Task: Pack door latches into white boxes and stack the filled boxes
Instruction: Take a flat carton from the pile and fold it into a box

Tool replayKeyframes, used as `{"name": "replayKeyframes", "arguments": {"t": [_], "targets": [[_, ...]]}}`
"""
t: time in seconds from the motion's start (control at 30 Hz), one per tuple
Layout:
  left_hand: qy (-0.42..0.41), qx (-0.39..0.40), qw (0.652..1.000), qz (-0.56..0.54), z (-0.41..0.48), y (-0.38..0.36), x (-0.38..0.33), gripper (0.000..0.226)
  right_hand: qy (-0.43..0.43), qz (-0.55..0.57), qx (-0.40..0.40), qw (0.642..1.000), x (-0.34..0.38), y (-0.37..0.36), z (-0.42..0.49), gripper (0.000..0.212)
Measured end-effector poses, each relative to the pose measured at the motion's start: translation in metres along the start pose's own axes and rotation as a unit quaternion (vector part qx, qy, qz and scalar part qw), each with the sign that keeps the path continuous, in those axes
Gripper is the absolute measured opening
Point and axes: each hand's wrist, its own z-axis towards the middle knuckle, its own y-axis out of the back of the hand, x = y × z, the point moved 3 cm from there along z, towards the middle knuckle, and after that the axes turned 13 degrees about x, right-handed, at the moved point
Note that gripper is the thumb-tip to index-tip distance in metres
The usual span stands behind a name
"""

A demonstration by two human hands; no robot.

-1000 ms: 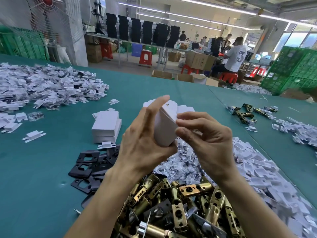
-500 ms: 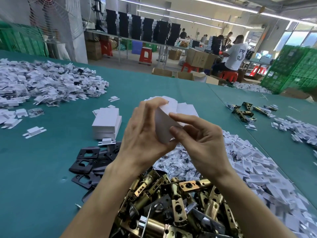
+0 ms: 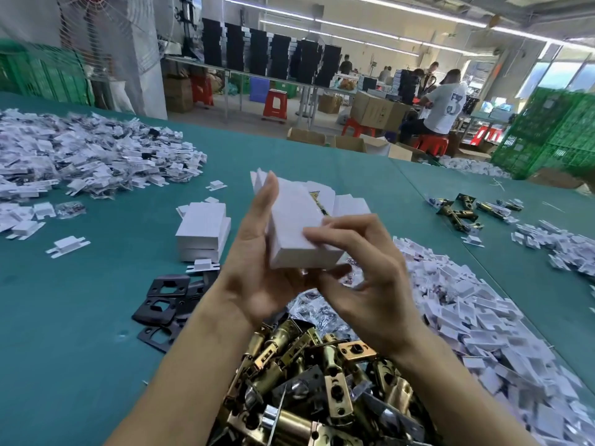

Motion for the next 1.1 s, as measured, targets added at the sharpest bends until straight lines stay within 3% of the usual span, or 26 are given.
{"name": "replayKeyframes", "arguments": {"t": [0.1,0.2,0.33,0.4,0.5,0.6,0.73,0.8,0.87,0.93,1.1], "targets": [[-0.015,-0.024,1.0,0.012,0.004,0.008,0.005,0.073,-0.03,0.03,0.084,0.996,0.0,-0.002,0.003,0.044],[0.011,-0.027,0.999,0.038,0.005,0.014,0.008,0.061,-0.09,0.031,0.112,0.989,-0.005,-0.001,0.002,0.056],[0.02,-0.018,0.999,0.04,0.004,0.019,0.007,0.052,-0.102,0.051,0.164,0.98,-0.005,-0.011,-0.001,0.054],[0.015,-0.039,0.995,0.087,0.004,0.023,0.007,0.059,-0.095,0.052,0.196,0.975,-0.009,-0.009,0.0,0.048],[-0.014,-0.118,0.974,0.191,0.004,0.03,0.003,0.048,-0.105,0.066,0.233,0.965,-0.018,0.001,-0.003,0.032],[-0.035,-0.154,0.965,0.212,0.002,0.031,0.0,0.045,-0.084,0.024,0.171,0.981,-0.019,0.009,-0.013,0.025],[-0.055,-0.129,0.965,0.222,0.0,0.028,-0.003,0.061,-0.026,0.117,0.061,0.991,-0.014,0.017,-0.027,0.017],[-0.067,-0.115,0.964,0.231,-0.001,0.028,-0.004,0.067,-0.066,0.191,0.022,0.979,-0.015,0.02,-0.029,0.012],[-0.066,-0.112,0.964,0.234,-0.001,0.027,-0.004,0.07,-0.119,0.24,-0.005,0.963,-0.018,0.018,-0.03,0.032],[-0.06,-0.112,0.964,0.234,-0.001,0.028,-0.004,0.072,-0.15,0.249,-0.02,0.957,-0.022,0.015,-0.031,0.047],[-0.051,-0.12,0.965,0.228,-0.002,0.028,-0.006,0.071,-0.208,0.189,0.034,0.959,-0.03,0.015,-0.033,0.039]]}}
